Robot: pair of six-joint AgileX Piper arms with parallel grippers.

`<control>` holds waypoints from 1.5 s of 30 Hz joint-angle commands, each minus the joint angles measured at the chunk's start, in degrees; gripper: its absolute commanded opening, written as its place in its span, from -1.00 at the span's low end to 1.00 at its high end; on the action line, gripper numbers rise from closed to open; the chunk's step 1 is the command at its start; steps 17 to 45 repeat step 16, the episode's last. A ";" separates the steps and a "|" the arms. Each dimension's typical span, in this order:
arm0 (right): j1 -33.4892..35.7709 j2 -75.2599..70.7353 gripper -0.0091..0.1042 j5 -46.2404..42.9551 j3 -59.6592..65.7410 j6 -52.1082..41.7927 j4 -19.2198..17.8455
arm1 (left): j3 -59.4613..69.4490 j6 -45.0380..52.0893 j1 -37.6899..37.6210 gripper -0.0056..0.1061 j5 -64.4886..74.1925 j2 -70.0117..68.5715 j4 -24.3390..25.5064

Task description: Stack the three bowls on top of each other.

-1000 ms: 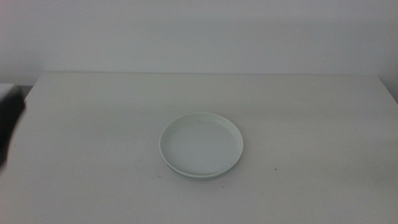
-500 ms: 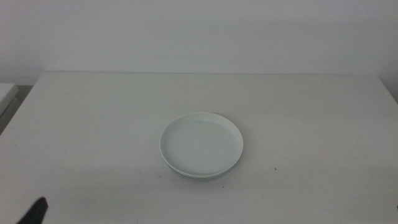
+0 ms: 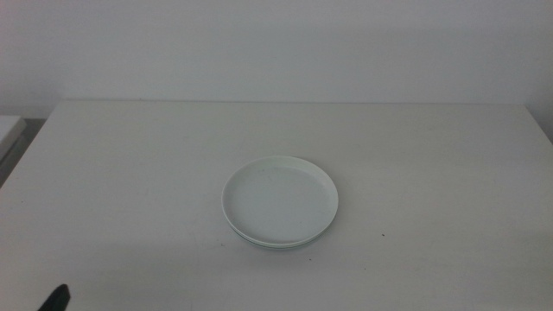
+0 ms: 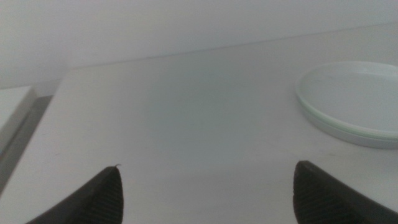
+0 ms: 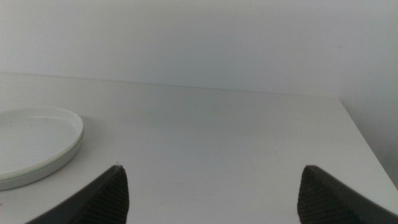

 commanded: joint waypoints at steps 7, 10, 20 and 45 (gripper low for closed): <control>-0.25 -0.28 0.80 -0.88 0.19 -0.19 0.11 | -0.01 0.19 4.95 0.78 -0.26 -0.19 0.35; -0.25 -0.28 0.80 -0.88 0.19 -0.19 0.11 | -0.01 0.19 5.18 0.78 -0.26 -0.19 0.35; -0.25 -0.28 0.80 -0.88 0.19 -0.19 0.11 | -0.01 -0.06 5.29 0.78 -0.26 -0.19 0.58; -0.25 -0.28 0.80 -0.88 0.19 -0.19 0.11 | -0.01 -0.06 5.29 0.78 -0.26 -0.19 0.58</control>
